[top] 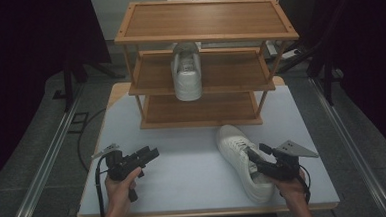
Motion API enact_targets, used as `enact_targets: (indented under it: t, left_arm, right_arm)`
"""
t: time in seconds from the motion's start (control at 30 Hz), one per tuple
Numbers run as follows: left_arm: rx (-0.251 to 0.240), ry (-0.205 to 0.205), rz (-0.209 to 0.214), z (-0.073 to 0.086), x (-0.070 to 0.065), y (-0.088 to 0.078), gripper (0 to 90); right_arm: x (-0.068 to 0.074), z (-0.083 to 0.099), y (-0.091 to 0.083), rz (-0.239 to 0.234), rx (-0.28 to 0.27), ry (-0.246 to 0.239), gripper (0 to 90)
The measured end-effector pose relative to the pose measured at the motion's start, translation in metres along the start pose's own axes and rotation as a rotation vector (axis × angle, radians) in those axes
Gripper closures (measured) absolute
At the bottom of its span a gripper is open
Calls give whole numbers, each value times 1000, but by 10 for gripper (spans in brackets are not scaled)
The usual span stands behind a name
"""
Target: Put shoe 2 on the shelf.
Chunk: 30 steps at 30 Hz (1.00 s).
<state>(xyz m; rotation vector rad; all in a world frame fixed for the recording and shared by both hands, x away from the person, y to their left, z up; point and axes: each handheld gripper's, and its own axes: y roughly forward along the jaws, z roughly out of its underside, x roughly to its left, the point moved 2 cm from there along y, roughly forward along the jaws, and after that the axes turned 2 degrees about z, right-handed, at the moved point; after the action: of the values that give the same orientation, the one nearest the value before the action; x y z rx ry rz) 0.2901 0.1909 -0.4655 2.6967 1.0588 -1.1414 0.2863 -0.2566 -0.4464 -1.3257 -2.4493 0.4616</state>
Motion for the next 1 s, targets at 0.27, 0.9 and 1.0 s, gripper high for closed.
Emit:
enact_targets:
  t: [0.27, 0.9, 1.0]
  left_arm:
    - [8, -13, -4, 1, 4, 2, 390]
    - [-1, -49, 12, 1, 6, 1, 391]
    - [-2, -55, 16, 1, 7, 0, 392]
  right_arm:
    - [-7, 7, 13, -17, 77, -9, 428]
    - [-14, 5, 21, 43, 80, -9, 766]
    - [-10, 5, 19, 73, 62, -69, 817]
